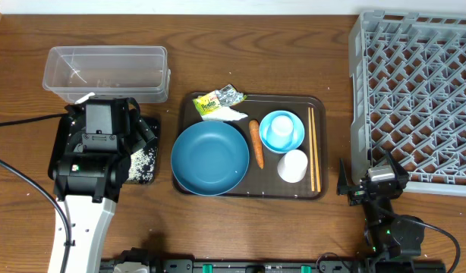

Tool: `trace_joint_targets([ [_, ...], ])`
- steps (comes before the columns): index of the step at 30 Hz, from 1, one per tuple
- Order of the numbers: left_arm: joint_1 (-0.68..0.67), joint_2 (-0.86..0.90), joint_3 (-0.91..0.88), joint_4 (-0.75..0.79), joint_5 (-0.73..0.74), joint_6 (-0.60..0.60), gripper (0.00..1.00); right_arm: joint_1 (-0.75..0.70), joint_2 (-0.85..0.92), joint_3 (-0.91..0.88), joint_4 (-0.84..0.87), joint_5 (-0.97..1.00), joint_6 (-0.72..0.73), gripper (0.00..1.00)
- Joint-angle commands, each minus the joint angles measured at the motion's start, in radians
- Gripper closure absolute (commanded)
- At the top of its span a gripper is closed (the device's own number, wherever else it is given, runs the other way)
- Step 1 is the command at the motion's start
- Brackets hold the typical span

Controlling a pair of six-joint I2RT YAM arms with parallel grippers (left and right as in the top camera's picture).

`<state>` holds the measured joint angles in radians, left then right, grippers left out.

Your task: Sort waste into correct bins and load items into the dishwasher rack

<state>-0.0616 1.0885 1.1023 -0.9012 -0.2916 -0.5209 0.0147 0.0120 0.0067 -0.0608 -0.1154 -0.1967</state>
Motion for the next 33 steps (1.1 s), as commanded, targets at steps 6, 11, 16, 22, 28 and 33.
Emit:
trace_joint_targets([
  [6, 0.004, 0.002, 0.015, -0.003, -0.013, -0.008, 0.00, 0.005, -0.005, -0.001, 0.050, 0.002, -0.009, 0.01],
  [11, 0.004, 0.002, 0.015, -0.003, -0.013, -0.008, 0.00, 0.005, -0.005, -0.001, 0.187, -0.127, -0.008, 0.01],
  [16, 0.004, 0.002, 0.015, -0.003, -0.013, -0.008, 0.00, 0.005, -0.005, -0.001, 0.462, -0.359, 0.160, 0.01],
  [22, 0.004, 0.002, 0.015, -0.003, -0.013, -0.008, 0.00, 0.005, -0.005, -0.001, 0.597, -0.529, 0.160, 0.01],
  [28, 0.004, 0.002, 0.015, -0.003, -0.013, -0.008, 0.00, 0.005, 0.012, 0.011, 0.571, -0.525, 0.186, 0.01],
  [33, 0.004, 0.002, 0.015, -0.003, -0.013, -0.008, 0.00, 0.005, 0.119, 0.148, 0.402, -0.517, 0.176, 0.01],
])
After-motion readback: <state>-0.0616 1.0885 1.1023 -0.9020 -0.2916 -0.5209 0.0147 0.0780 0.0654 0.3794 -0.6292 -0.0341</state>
